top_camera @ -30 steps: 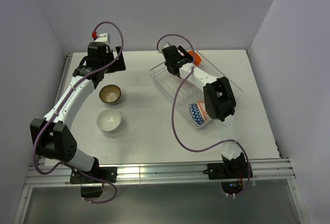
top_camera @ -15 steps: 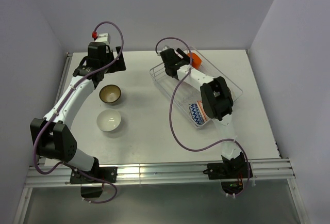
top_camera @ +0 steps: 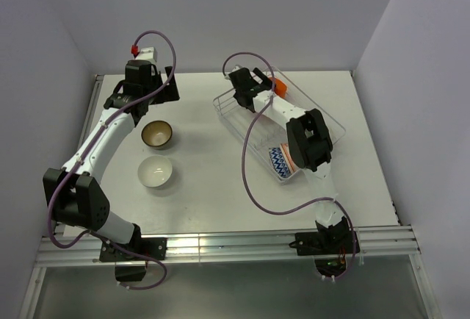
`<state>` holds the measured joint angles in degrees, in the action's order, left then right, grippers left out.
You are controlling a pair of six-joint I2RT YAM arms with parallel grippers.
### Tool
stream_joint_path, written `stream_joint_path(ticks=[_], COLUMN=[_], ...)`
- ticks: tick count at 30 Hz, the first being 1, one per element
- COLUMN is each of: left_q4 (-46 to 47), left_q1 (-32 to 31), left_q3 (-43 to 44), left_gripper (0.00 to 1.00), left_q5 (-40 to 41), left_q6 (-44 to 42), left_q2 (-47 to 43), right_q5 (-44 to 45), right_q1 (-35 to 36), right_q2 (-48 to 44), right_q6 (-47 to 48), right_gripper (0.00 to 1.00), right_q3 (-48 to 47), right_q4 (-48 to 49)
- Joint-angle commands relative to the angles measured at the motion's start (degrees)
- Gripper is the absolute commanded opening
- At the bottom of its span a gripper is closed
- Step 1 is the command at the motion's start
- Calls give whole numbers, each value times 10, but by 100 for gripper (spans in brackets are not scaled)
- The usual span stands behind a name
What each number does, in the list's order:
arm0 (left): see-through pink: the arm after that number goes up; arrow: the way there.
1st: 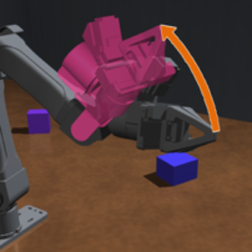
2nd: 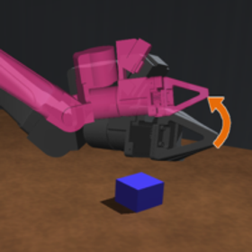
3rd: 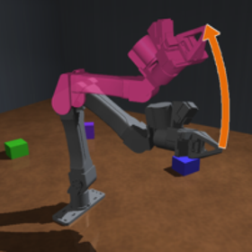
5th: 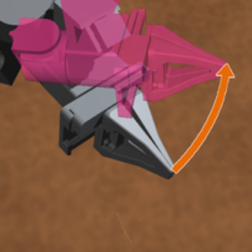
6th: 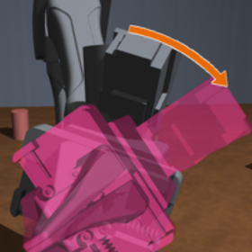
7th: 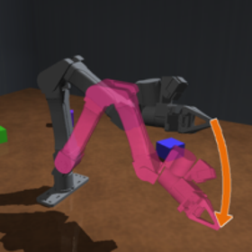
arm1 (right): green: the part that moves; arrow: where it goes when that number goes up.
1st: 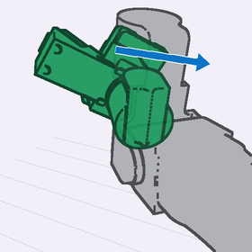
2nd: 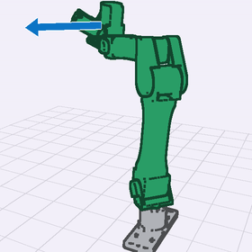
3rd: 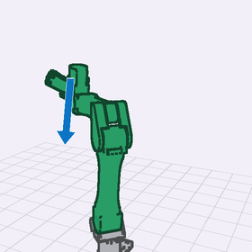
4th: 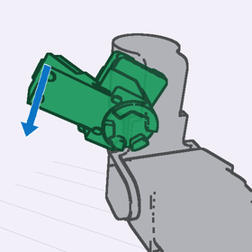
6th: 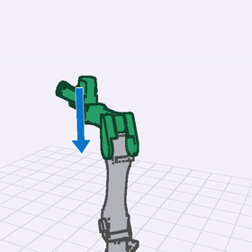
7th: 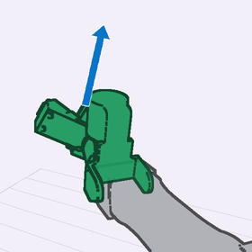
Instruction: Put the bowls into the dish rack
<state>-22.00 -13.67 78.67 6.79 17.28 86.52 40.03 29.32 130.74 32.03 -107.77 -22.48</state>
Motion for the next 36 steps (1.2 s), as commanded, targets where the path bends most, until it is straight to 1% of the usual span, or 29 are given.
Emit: stream_joint_path(ticks=[1, 12, 17, 21, 24, 25, 26, 28, 29, 30, 31, 33, 35, 36], left_q4=[2, -1, -1, -1, -2, -2, -4, -7, -10, -11, -14, -14, -16, -17], left_q1=[3, 3, 3, 3, 3, 3, 3, 3, 3, 3, 3, 3, 3, 3], left_q3=[14, 19, 22, 23, 24, 24, 25, 29, 32, 34, 36, 37, 37, 37], left_gripper=[99, 99, 100, 99, 99, 100, 99, 100, 99, 100, 100, 99, 100, 99], left_q5=[-6, -13, -16, -20, -22, -23, -25, -27, -29, -31, -36, -39, -41, -42], left_q6=[3, 0, -2, -4, -7, -7, -9, -12, -12, -12, -12, -12, -12, -13], left_q2=[5, 8, 11, 12, 11, 11, 11, 14, 15, 16, 17, 18, 18, 19], right_q5=[-45, -114, -142, -183, -251, -287, -303, -328, -354, -375, -406, -441, -463, -469], right_q1=[1, 2, 2, 1, -1, -4, -5, -8, -11, -15, -22, -31, -41, -44], right_q2=[-8, -24, -51, -79, -100, -101, -99, -89, -85, -74, -68, -57, -52, -51], right_q6=[-39, -65, -79, -101, -126, -133, -148, -166, -176, -198, -216, -228, -232, -233], right_gripper=[100, 100, 100, 100, 99, 97, 90, 81, 74, 71, 63, 55, 49, 48], right_q3=[-32, -58, -70, -77, -91, -107, -118, -153, -164, -174, -186, -191, -178, -171], right_q4=[-48, -101, -108, -121, -151, -164, -176, -219, -233, -258, -270, -293, -296, -296])
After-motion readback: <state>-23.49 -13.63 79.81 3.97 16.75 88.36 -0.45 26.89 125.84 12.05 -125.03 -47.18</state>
